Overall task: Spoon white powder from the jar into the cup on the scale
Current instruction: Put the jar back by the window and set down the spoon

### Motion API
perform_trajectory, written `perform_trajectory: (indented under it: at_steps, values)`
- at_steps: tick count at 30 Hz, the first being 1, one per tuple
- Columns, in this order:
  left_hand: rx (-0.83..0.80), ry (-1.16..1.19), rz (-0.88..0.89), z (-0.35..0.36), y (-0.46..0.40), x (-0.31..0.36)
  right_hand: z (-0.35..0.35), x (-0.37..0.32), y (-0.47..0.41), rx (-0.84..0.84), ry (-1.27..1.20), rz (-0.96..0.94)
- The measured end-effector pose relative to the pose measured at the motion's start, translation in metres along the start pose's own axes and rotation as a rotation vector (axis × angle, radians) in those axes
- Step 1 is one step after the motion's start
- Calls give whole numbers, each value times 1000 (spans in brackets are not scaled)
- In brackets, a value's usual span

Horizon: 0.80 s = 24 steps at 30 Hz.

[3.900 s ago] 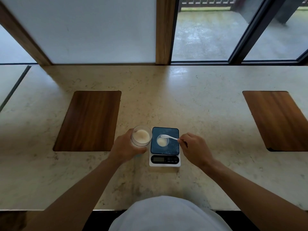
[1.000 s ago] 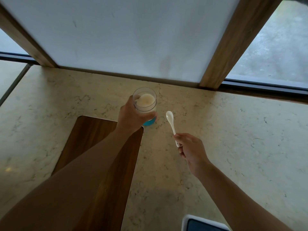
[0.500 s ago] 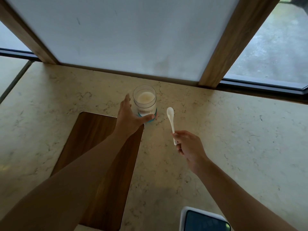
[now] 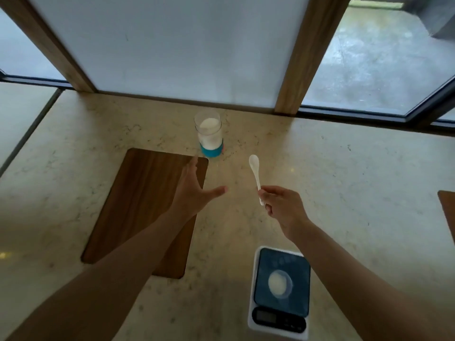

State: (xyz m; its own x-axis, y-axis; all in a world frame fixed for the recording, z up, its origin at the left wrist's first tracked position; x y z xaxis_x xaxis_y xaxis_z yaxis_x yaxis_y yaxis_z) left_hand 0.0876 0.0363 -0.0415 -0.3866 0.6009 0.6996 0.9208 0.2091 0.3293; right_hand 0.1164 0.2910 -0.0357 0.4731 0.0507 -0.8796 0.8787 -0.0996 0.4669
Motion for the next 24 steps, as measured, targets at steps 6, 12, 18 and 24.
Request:
perform_trajectory:
  at_steps: [6, 12, 18, 24]
  values:
    - [-104, 6, 73, 23, 67, 2, -23, 25, 53, 35, -55, 22]
    - [-176, -11, 119, 53, 128, -2, -64, 55, 103, 86, -40, 17]
    - [-235, -33, 137, 83, 183, -10, -119, 104, 141, 189, 6, 67]
    - [-272, -95, 131, 111, 215, -38, -162, 164, 178, 274, 47, 148]
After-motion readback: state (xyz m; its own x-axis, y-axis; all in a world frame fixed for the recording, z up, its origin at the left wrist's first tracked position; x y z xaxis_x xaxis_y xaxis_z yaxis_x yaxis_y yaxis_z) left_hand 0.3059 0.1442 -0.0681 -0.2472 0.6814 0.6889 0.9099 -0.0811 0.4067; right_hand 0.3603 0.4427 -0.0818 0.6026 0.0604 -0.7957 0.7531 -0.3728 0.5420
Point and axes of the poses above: each hand's wrist, its own y-axis away from the middle knuckle, its own z-axis out of the palm, x = y × z, the point moved 9 cm from there along -y, towards the middle knuckle, and after that the axes turned 5 degrees about -z, right-handed, at the moved point
